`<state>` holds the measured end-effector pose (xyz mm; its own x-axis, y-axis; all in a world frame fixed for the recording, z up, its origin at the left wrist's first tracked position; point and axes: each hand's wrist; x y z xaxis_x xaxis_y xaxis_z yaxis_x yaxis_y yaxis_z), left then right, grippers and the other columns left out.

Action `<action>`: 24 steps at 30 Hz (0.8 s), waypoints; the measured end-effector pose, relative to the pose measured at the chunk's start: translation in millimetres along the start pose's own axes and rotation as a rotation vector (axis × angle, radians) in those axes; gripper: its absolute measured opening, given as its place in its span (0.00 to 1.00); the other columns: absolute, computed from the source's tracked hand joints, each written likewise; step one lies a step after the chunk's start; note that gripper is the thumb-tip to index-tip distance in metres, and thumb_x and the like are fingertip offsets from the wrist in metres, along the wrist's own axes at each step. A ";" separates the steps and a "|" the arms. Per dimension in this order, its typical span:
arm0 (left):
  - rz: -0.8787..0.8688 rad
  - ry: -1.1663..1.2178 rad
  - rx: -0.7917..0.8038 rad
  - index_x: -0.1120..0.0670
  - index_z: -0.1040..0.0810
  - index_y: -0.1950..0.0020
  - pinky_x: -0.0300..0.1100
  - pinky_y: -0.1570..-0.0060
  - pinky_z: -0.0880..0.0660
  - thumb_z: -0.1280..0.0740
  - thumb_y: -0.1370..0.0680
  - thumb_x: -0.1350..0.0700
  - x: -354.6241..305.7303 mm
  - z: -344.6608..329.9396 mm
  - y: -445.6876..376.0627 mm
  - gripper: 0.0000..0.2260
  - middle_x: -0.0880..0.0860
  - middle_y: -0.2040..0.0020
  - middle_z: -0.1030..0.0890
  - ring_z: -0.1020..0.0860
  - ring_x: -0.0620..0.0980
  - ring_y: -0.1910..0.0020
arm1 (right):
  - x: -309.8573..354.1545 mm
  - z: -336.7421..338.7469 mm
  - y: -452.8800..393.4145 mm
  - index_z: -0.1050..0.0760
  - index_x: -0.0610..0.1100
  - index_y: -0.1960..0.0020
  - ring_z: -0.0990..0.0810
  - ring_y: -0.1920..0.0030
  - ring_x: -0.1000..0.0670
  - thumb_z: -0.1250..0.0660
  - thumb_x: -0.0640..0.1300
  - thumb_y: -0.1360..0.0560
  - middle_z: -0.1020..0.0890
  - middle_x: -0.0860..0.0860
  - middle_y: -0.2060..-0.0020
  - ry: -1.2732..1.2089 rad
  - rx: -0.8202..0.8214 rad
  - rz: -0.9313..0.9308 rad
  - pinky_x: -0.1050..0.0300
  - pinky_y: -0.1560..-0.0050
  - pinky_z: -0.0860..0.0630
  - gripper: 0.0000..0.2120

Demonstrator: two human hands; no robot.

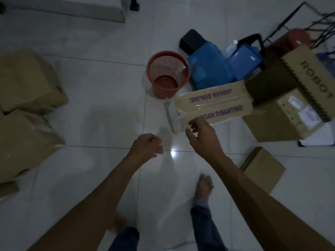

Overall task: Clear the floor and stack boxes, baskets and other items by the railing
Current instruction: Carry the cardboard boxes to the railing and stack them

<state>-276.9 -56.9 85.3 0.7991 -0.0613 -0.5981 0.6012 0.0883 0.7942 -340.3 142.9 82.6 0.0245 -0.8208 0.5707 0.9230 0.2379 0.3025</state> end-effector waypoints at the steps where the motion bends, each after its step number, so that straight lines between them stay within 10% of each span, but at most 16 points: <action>1: 0.036 0.027 -0.016 0.63 0.21 0.44 0.50 0.48 0.21 0.36 0.18 0.59 -7.4 -22.1 -6.9 0.09 0.61 0.52 0.16 0.15 0.57 0.54 | -25.1 12.5 -1.9 0.25 0.42 0.40 0.21 0.51 0.50 0.33 0.49 0.21 0.20 0.46 0.47 -0.008 0.004 -0.026 0.52 0.50 0.22 0.14; 9: 0.178 0.001 -0.105 0.57 0.26 0.46 0.54 0.45 0.19 0.31 0.21 0.53 -59.4 -159.4 -93.5 0.10 0.60 0.48 0.19 0.18 0.55 0.52 | -199.5 96.0 -60.7 0.29 0.40 0.35 0.24 0.43 0.45 0.32 0.52 0.21 0.25 0.42 0.41 0.018 0.078 -0.261 0.56 0.48 0.31 0.21; 14: 0.138 -0.155 -0.160 0.53 0.32 0.27 0.50 0.43 0.20 0.33 0.36 0.38 -71.9 -187.2 -176.5 0.39 0.54 0.38 0.21 0.20 0.55 0.43 | -261.2 107.2 -137.4 0.34 0.41 0.32 0.27 0.38 0.42 0.30 0.55 0.23 0.30 0.40 0.36 0.078 0.130 -0.322 0.53 0.45 0.30 0.28; 24: 0.311 -0.272 -0.586 0.59 0.53 0.20 0.53 0.35 0.33 0.23 0.36 0.37 -89.4 -213.7 -311.0 0.57 0.58 0.27 0.41 0.36 0.59 0.31 | -344.8 92.6 -270.2 0.38 0.53 0.30 0.22 0.40 0.45 0.29 0.75 0.38 0.25 0.48 0.38 0.084 0.224 -0.446 0.40 0.43 0.21 0.46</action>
<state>-536.1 133.6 -131.2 0.9516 -0.1858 -0.2446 0.3054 0.6570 0.6892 -633.7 409.8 -125.1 -0.3136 -0.9048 0.2880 0.7461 -0.0472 0.6641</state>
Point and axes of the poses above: each hand's wrist, its own y-axis away from the middle knuckle, its own z-axis out of the back of the hand, x = y × z
